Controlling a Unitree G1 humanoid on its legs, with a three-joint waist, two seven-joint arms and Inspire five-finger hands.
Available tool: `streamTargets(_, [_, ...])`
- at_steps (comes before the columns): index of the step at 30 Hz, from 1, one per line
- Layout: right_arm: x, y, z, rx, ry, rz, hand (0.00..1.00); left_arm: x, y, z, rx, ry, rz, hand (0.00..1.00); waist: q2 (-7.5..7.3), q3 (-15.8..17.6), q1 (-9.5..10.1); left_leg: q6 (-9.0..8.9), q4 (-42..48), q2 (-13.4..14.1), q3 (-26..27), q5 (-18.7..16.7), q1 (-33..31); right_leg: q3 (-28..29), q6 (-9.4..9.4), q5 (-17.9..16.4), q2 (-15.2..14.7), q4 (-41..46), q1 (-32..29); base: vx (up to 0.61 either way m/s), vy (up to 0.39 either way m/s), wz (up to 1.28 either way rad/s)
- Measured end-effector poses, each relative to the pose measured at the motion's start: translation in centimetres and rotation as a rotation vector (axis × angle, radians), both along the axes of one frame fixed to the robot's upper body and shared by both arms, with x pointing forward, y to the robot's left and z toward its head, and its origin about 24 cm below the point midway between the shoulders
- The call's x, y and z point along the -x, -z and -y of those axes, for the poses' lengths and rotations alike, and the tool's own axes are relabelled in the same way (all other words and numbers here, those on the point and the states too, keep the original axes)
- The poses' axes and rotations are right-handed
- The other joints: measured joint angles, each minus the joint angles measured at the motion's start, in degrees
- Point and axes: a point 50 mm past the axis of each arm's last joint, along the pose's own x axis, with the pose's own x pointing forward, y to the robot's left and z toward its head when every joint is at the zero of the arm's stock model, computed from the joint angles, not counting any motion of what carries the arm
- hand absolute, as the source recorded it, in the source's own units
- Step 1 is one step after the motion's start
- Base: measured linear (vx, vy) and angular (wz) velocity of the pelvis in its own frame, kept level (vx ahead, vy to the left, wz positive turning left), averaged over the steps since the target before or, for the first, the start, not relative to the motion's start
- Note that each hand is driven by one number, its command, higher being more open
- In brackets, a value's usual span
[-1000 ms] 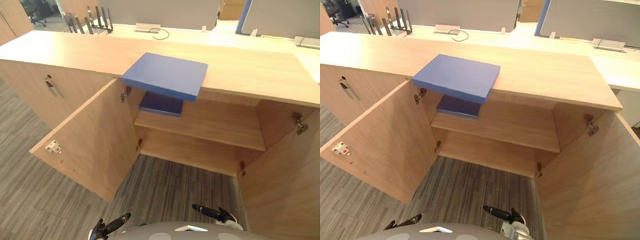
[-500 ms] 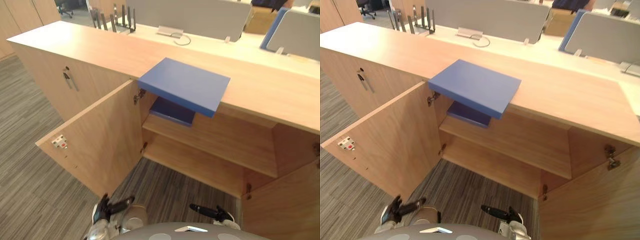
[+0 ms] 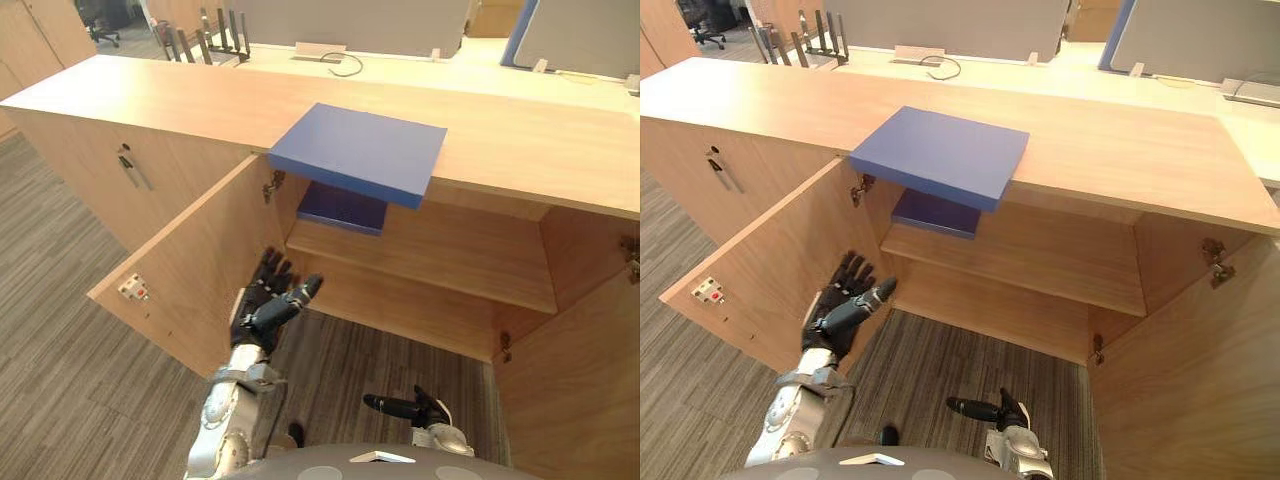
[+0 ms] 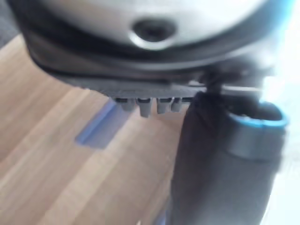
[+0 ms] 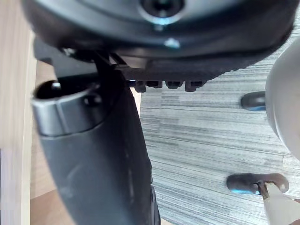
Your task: Walk over to the cabinet, pick up the folder, carry it to the office cabinet, place the folder inside the office cabinet, then close the office cabinet door
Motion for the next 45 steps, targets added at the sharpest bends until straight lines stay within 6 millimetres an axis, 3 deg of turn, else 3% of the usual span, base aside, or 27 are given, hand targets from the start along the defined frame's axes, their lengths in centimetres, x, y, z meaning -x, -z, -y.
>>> streamTargets(4, [0.4, 0.2, -0.1, 0.002, -0.023, -0.027, 1.0, 0.4, -0.8, 2.9, 0.112, 0.127, 0.007, 1.0, -0.01, -1.4, 0.06, 0.42, -1.9, -0.1, 0.9, 0.8, 1.4, 1.1, -0.06, 0.8, 0.1, -1.5, 0.9, 0.08, -0.017, -0.11])
streamTargets(8, [0.4, 0.4, -0.2, 0.001, -0.025, -0.041, 1.0, 0.1, -2.1, 2.8, 0.16, 0.118, 0.048, 1.0, -0.05, -1.4, 0.05, 0.6, -1.9, -0.2, 1.2, 0.3, 1.8, 1.3, -0.11, 1.3, 0.3, -2.9, 1.8, 0.06, -0.026, -0.07])
streamTargets(12, [0.8, 0.6, 0.0, 0.004, -0.021, -0.061, 1.0, -0.5, -5.4, 1.5, 0.126, 0.032, 0.171, 1.0, -0.08, -1.5, 0.15, 0.6, -1.9, -0.1, 1.1, 0.2, 1.8, 1.8, -0.32, 1.6, 0.2, -3.0, 1.8, 0.0, -0.008, -0.01])
streamTargets(14, [1.0, 0.6, 0.1, 0.01, -0.016, -0.067, 1.0, -0.8, -8.0, 0.1, 0.022, -0.138, 0.283, 1.0, -0.24, -1.9, 0.07, 0.61, -1.9, -0.1, 1.2, 0.2, 1.8, 2.5, -0.24, 1.8, 0.2, -3.0, 1.8, -0.03, -0.004, -0.08])
streamTargets(19, [1.9, 0.9, 0.4, 0.039, -0.002, -0.108, 1.0, -1.4, -11.2, -1.3, -0.263, -0.382, 0.441, 1.0, -0.72, -3.5, 0.32, 0.19, -1.9, -0.1, 1.1, -0.5, 2.1, 2.7, -0.16, 1.9, 0.0, -2.8, 1.8, -0.06, -0.001, -0.01])
streamTargets(22, [2.0, 0.9, 0.5, 0.045, 0.001, -0.114, 1.0, -1.9, -13.4, -0.6, -0.463, -0.398, 0.603, 1.0, -0.78, -4.0, 0.01, 0.23, -2.1, -0.2, 1.3, -0.5, 2.4, 3.2, -0.11, 1.9, 0.0, -2.8, 1.8, -0.07, 0.003, -0.06])
streamTargets(27, [2.6, 1.1, 1.0, 0.055, -0.003, -0.142, 1.0, -1.9, -17.0, 1.0, -0.644, -0.379, 0.889, 1.0, -0.35, -5.3, -0.35, 0.35, -2.0, -0.2, 2.5, -0.3, 2.6, 4.6, -0.07, 2.0, 0.1, -2.8, 1.3, -0.03, 0.0, -0.14])
streamTargets(29, [2.8, 1.1, 1.4, 0.061, -0.006, -0.154, 1.0, -2.2, -18.3, 2.0, -0.747, -0.357, 1.026, 1.0, -0.01, -5.7, -1.3, 0.65, -1.9, -0.2, 3.2, 0.0, 2.6, 5.4, -0.06, 2.2, 0.2, -2.9, 0.9, 0.02, -0.008, -0.19])
streamTargets(33, [3.2, 1.2, 1.7, 0.06, -0.016, -0.172, 1.0, -3.6, -18.3, 3.6, -0.973, -0.253, 1.185, 1.0, -0.01, -6.2, -2.0, 0.66, -1.9, -0.2, 3.9, -0.1, 2.6, 6.8, -0.04, 2.9, 0.3, -3.5, 0.5, 0.01, -0.004, -0.19])
streamTargets(38, [2.7, 1.1, 1.7, 0.058, -0.053, -0.162, 1.0, -5.8, -16.9, 4.0, -1.226, -0.153, 1.238, 1.0, 0.17, -6.3, -3.14, 0.58, -1.9, -0.2, 4.5, -0.3, 2.6, 8.1, 0.11, 3.2, 0.2, -3.8, -0.1, -0.03, 0.003, -0.13])
streamTargets(41, [2.3, 1.0, 1.8, 0.058, -0.056, -0.15, 1.0, -7.0, -15.8, 3.8, -1.366, -0.102, 1.246, 1.0, 0.13, -6.3, -3.21, 0.76, -1.9, -0.7, 4.8, -0.5, 2.7, 8.5, 0.24, 3.4, 0.1, -3.9, -0.3, -0.01, 0.007, -0.1])
streamTargets(45, [2.2, 1.0, 1.8, 0.055, -0.058, -0.148, 1.0, -8.8, -13.4, 2.0, -1.543, -0.03, 1.148, 1.0, 0.05, -6.2, -3.33, 0.78, -1.9, -0.8, 4.3, -0.4, 2.8, 8.1, 0.21, 3.4, 0.1, -4.0, -0.2, 0.0, 0.0, 0.0])
